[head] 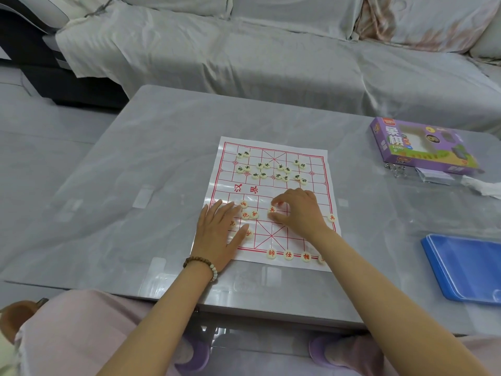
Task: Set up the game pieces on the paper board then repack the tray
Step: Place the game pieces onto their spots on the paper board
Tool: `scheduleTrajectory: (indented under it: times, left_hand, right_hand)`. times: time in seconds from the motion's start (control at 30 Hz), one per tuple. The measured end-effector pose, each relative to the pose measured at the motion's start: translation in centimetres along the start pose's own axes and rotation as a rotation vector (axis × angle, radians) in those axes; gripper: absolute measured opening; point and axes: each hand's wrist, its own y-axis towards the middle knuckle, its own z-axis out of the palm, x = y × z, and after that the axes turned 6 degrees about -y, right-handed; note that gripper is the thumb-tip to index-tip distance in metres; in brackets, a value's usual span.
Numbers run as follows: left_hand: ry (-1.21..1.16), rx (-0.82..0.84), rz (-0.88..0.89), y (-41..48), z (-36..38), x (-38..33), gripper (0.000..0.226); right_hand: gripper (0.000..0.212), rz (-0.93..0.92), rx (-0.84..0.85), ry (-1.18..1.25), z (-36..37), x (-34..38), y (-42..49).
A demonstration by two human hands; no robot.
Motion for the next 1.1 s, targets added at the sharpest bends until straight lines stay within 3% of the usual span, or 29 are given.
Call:
scheduleTrajectory:
  times: [0.23, 0.43, 0.6, 0.77, 0.97, 1.1]
  left_hand:
    - [-0.071, -0.090, -0.075, 2.0, -2.6, -0.8, 0.059]
    - [0.150, 0.178, 0.065, 3.2, -1.9, 0.1, 0.062]
    - [0.185, 0.325, 0.053, 3.3, -1.8, -0.2, 0.050]
    - [0.186, 0.371, 0.084, 2.6, -1.9, -0.3, 0.055]
    - [0.168, 0.351, 0.202, -0.1, -2.1, -0.2, 0.090]
    - [0.131, 0.276, 0.158, 0.2, -3.4, 0.6, 0.090]
  right_hand:
    - [0.025, 0.006, 0.004, 0.038, 0.1, 0.0, 0.1]
    - [0.035, -0.108, -0.024, 0.007, -0.1, 1.3, -0.4]
    - [0.035, -0.192, 0.012, -0.034, 0.6, 3.1, -0.2]
    - [0.027, -0.156, -0.022, -0.020, 0.4, 2.9, -0.3]
    - [0.025, -0.016, -0.112, 0.169, -1.1, 1.6, 0.4]
    - [0.026, -0.032, -0.089, 0.193, -0.9, 3.1, 1.2]
